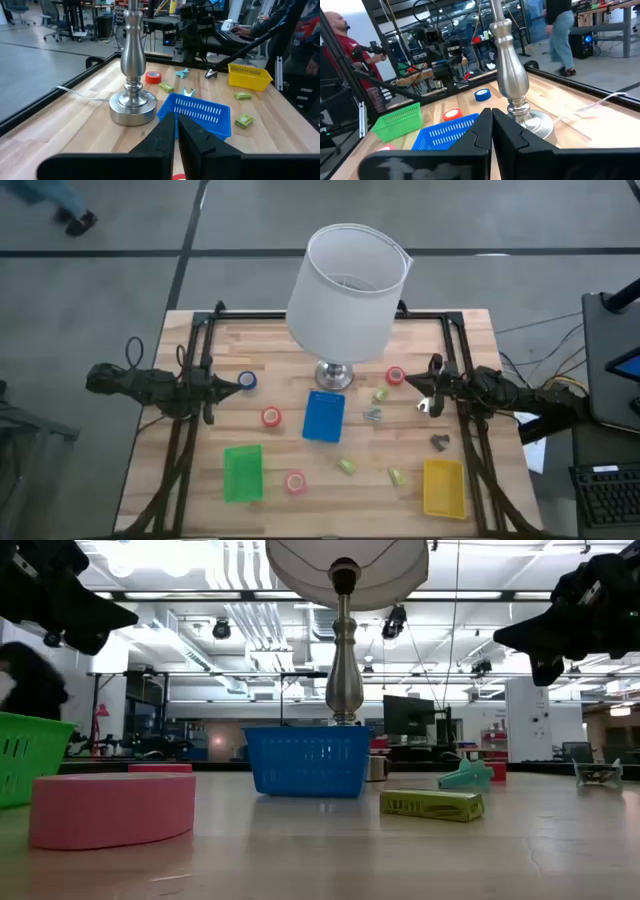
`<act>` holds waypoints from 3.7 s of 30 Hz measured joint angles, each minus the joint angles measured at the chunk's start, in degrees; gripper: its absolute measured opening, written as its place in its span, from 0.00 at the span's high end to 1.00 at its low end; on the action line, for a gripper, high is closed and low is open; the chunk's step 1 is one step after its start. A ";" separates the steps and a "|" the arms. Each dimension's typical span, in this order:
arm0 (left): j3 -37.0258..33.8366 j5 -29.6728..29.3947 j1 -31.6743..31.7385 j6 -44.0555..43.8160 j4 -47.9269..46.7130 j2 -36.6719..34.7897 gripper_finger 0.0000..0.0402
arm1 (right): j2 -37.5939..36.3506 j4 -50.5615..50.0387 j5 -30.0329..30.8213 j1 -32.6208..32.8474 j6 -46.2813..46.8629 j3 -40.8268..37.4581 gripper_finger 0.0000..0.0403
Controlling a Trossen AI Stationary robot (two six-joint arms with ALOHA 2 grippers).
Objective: Pick and place Stapler, Stapler remover, tape
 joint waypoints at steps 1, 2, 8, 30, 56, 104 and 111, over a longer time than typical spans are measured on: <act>0.01 -0.01 -0.02 0.01 0.00 0.00 0.94 | 0.01 0.00 0.00 0.00 0.00 0.00 0.98; 0.02 -0.02 -0.02 0.02 0.00 0.00 0.94 | 0.00 0.01 0.00 -0.01 0.00 0.00 0.98; 0.02 -0.02 0.00 0.02 0.00 0.00 0.94 | 0.01 0.02 0.01 -0.02 0.01 0.00 0.98; 0.02 -0.02 0.00 0.02 0.00 0.00 0.94 | 0.00 0.02 0.02 -0.02 0.00 0.00 0.98; 0.00 0.00 -0.02 0.00 0.00 0.02 0.94 | 0.00 0.05 0.08 -0.02 -0.34 0.00 0.98; 0.01 -0.01 -0.02 0.01 -0.02 0.02 0.94 | 42.35 -56.82 -9.49 -0.12 58.06 34.60 0.51; 0.02 0.00 -0.02 0.00 -0.02 0.00 0.94 | 48.26 -67.08 -10.19 -0.17 62.79 39.27 0.54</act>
